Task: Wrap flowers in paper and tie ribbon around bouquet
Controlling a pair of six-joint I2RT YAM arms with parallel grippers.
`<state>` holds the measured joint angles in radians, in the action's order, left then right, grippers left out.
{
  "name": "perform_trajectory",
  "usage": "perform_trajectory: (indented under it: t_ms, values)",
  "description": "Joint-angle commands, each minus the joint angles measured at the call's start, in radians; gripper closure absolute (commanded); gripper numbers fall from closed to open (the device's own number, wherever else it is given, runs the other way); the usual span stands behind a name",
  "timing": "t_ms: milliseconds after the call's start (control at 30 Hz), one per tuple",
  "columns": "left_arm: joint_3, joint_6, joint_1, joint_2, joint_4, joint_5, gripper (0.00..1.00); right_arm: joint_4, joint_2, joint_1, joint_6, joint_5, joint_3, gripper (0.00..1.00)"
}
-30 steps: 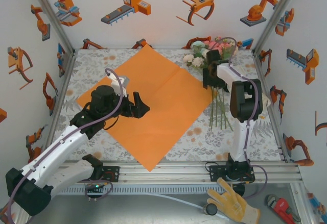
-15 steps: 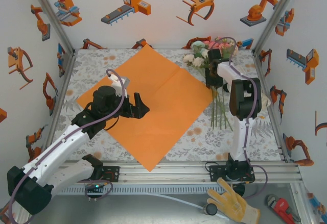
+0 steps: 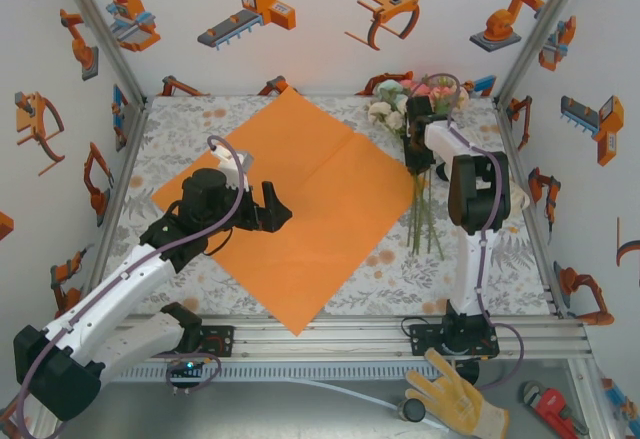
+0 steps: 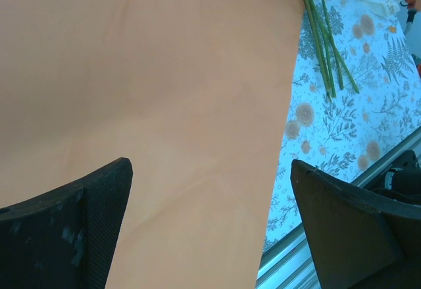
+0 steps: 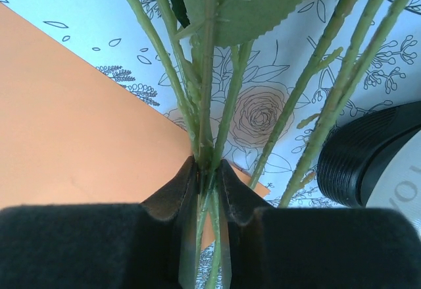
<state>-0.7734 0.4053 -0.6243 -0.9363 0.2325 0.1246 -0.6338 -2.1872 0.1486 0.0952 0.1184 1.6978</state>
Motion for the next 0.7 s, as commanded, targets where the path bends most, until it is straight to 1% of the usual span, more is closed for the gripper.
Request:
perform_trajectory:
  t_ms: [0,33,67,333,533,667]
  values:
    - [0.016,-0.012,-0.006,0.006,-0.005,-0.009,0.01,-0.029,0.01,-0.007,-0.024,-0.008,0.038,0.93]
    - [0.016,-0.012,-0.006,0.007,-0.004,-0.008,0.01,-0.035,0.013,-0.008,-0.027,-0.013,0.044,0.98]
    - [0.015,-0.01,-0.006,0.008,-0.004,-0.008,0.01,-0.037,0.019,-0.008,-0.032,-0.026,0.048,1.0]
    - [0.013,-0.002,-0.005,0.017,-0.001,-0.036,0.0,-0.005,0.108,-0.007,-0.041,-0.084,0.036,1.0]
    - [0.018,0.014,-0.006,0.056,0.015,-0.114,0.0,0.08,0.227,-0.003,-0.007,-0.12,-0.024,1.0]
    - [0.026,0.021,-0.005,0.087,0.022,-0.164,0.01,0.104,0.306,-0.001,0.016,-0.134,-0.037,1.0]
